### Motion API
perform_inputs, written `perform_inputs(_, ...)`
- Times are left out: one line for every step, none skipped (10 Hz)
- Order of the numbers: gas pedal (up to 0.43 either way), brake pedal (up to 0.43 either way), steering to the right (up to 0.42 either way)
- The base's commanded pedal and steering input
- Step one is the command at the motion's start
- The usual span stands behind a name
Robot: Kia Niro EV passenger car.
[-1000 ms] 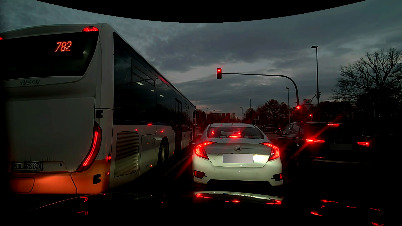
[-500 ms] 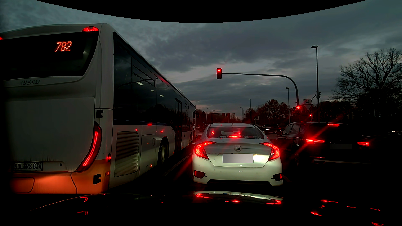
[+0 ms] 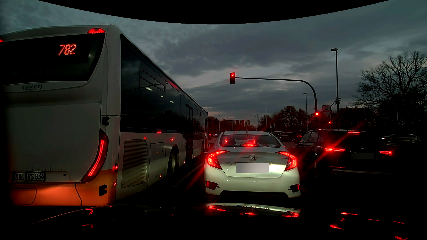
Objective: Follow the waypoints while adhering to traffic rules and regulations
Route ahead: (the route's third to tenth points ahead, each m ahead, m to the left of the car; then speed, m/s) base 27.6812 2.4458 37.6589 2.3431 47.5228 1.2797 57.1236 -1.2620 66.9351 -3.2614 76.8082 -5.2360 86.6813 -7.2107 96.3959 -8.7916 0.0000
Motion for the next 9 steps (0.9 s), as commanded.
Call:
perform_inputs(0.000,0.360,0.014)
perform_inputs(0.000,0.366,0.014)
perform_inputs(0.000,0.366,0.014)
perform_inputs(0.000,0.366,0.014)
perform_inputs(0.000,0.366,0.014)
perform_inputs(0.000,0.366,0.014)
perform_inputs(0.000,0.366,0.014)
perform_inputs(0.000,0.366,0.014)
perform_inputs(0.000,0.366,0.014)
